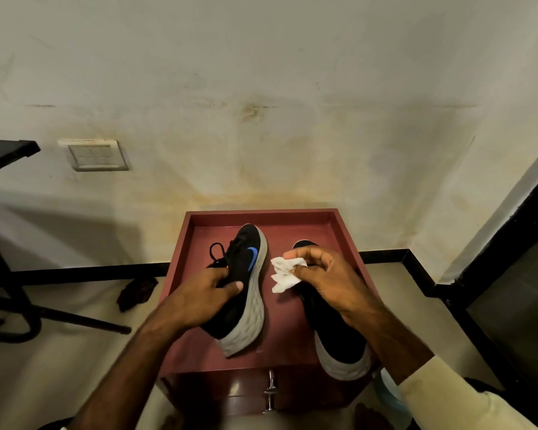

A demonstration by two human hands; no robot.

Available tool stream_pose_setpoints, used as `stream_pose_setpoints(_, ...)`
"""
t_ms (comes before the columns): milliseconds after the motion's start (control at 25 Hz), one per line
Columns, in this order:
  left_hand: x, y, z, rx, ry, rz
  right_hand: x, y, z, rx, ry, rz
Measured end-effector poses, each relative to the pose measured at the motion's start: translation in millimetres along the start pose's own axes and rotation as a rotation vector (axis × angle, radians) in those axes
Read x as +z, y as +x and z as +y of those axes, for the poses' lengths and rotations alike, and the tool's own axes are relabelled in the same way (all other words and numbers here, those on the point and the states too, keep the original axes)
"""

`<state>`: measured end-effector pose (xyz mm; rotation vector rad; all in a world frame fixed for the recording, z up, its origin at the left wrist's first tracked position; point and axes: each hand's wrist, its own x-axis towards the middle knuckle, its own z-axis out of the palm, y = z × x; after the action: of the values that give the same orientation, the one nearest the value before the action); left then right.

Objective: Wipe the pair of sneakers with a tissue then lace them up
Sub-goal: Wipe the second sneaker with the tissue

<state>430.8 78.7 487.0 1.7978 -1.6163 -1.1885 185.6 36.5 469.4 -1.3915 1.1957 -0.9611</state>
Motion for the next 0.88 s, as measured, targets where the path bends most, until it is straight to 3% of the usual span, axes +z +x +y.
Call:
stream_pose_setpoints(120,-4.2,-6.3,-11.6,0.032,-0.348,0.000,19.1,3.0,-4.9,-0.017,0.036,0.037)
stream_pose_setpoints(280,-4.9,-7.8,-16.0,0.010,-0.534,0.041,37.5,9.1,-5.9,-0.051,0.043,0.010)
stream_pose_setpoints(480,-3.5,-0.1,-32.2,-0.277,-0.638,0.164,51.8,12.0,5.5,-0.101,-0.049,-0.082)
stream_pose_setpoints(600,2.3,3.2,-40.8,-0.352,-0.763,0.167,57.5,15.6,8.8,-0.068,-0.021,-0.136)
stream_pose_setpoints(720,3.9,8.1,-45.5,-0.368,-0.617,0.287,65.7,15.7,7.0,-0.079,-0.010,-0.143)
stream_pose_setpoints(880,6.4,8.6,-41.8,-0.238,-0.317,0.405,75.5,15.8,1.3,-0.227,-0.024,-0.042)
